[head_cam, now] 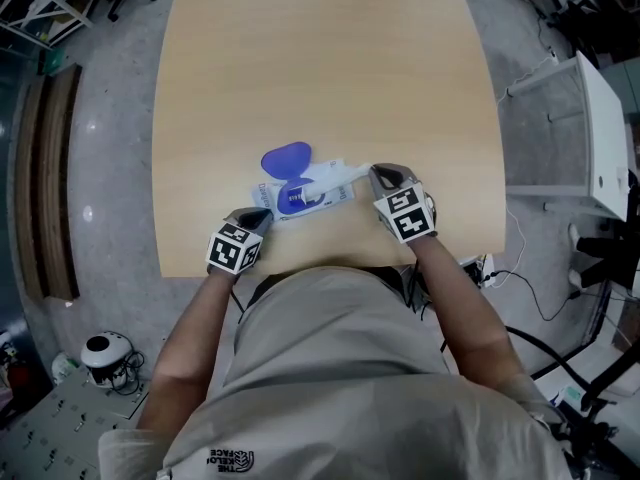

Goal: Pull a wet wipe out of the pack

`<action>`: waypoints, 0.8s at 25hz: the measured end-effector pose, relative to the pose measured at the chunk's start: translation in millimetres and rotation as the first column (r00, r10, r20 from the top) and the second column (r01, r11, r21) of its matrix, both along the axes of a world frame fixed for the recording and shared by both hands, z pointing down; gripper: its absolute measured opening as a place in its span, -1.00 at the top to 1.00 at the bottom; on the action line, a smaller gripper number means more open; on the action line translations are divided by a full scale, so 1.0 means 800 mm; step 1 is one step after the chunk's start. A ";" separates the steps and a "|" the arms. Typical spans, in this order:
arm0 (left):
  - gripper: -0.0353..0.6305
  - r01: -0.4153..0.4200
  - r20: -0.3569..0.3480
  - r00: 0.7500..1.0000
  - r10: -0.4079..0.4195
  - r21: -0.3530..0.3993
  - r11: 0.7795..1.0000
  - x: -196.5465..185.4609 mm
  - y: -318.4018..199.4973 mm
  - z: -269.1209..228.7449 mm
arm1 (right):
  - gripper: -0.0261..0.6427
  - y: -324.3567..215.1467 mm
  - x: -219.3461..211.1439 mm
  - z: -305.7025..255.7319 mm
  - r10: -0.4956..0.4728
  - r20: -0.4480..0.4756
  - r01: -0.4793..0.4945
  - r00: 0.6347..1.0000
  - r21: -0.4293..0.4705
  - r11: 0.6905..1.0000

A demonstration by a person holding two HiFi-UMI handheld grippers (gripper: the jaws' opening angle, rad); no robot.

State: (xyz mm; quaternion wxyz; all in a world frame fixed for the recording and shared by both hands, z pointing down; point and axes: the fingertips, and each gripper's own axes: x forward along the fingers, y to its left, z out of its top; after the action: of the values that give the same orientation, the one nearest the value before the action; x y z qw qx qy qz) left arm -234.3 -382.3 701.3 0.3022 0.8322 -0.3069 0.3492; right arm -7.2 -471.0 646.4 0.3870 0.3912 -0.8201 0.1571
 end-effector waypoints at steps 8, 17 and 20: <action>0.88 0.061 0.031 0.998 -0.061 -0.010 0.998 0.001 -0.001 0.001 | 0.91 -0.004 0.034 -0.004 0.036 0.026 -0.037 0.999 0.016 0.999; 0.88 0.248 -0.015 0.969 -0.248 -0.017 0.969 -0.004 -0.002 -0.024 | 0.91 0.014 0.051 -0.050 -0.023 0.125 0.015 0.992 0.067 0.998; 0.88 0.289 -0.045 0.957 -0.287 0.047 0.956 -0.002 0.003 -0.052 | 0.91 0.030 0.051 -0.069 -0.055 0.166 0.041 0.984 0.091 0.995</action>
State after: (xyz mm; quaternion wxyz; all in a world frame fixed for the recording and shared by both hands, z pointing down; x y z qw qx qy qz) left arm -236.3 -380.2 659.8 0.3336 0.7926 -0.4282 0.2776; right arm 33.7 -447.2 590.9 0.3024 0.3731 -0.8652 0.1444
